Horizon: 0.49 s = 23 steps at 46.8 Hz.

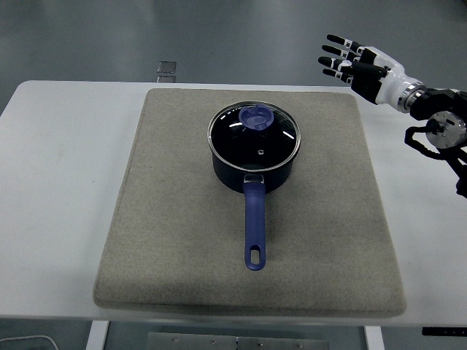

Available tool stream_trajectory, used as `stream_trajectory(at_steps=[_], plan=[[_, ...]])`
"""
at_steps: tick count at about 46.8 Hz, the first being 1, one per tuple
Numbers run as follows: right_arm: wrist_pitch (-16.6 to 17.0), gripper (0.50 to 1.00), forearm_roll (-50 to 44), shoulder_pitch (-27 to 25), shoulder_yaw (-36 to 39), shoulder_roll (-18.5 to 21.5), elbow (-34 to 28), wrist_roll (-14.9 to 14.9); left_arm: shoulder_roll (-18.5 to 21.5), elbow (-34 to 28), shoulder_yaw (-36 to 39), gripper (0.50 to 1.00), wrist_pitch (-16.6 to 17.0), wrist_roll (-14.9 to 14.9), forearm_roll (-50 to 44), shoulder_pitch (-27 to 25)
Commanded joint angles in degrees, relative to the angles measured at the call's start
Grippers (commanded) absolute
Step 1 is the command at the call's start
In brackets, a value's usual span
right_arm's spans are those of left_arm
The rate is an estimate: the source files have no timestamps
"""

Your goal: Lift the pot lid and place it to the right of the pot.

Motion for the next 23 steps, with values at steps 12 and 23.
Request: stream_trajectory(at_steps=[12, 23], plan=[[0.0, 0.934, -0.1, 0.1, 0.1, 0.0, 0.0, 0.0, 0.0, 0.2, 0.1, 1.000, 0.7, 0.0, 0.0, -0.1], [0.0, 0.934, 0.0, 0.2, 0.1, -0.1, 0.0, 0.0, 0.0, 0.2, 0.1, 1.000, 0.7, 0.0, 0.0, -0.1]])
